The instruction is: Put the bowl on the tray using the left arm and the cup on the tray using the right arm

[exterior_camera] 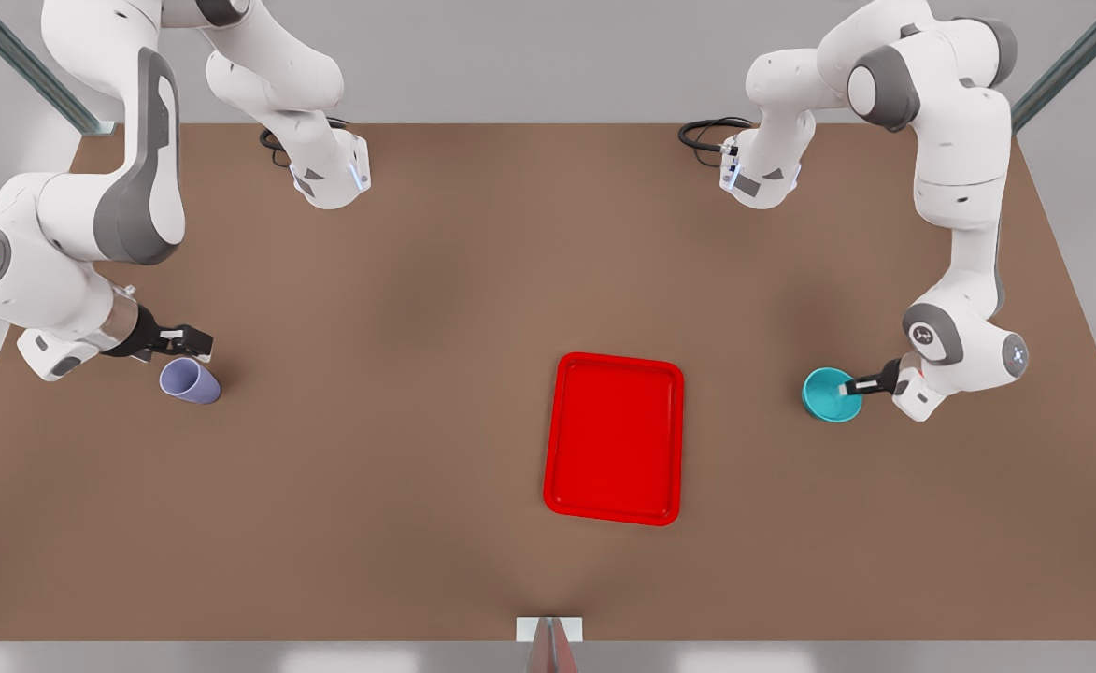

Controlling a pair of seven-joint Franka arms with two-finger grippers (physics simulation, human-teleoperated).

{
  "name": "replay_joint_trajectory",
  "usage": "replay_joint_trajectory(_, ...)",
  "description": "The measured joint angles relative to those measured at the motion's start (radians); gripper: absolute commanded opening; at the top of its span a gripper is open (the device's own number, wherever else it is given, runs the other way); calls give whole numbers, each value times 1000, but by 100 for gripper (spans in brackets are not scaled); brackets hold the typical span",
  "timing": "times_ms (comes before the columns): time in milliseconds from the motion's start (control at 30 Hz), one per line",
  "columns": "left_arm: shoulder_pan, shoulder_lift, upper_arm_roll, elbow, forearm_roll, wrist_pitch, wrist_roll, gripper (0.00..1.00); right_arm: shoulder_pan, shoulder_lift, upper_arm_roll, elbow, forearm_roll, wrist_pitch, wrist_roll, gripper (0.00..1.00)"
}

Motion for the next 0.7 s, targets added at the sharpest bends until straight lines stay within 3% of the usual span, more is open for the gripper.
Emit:
replay_joint_trajectory(300, -18, -17, -1, 15, 62, -12, -29, 21, -2, -9, -5, 22, 0, -17, 14, 100)
replay_joint_trajectory(400, -202, -99, -8, 47, 90, -74, -290, 21, 1, -9, -5, 22, -3, -17, 15, 100)
replay_joint_trajectory(533, -504, -70, -12, 134, 107, -78, -620, 21, -1, -9, -5, 21, -3, -17, 15, 100)
replay_joint_trajectory(700, -604, 14, -72, 230, 105, -61, -871, 21, -1, -9, -5, 21, -3, -17, 11, 100)
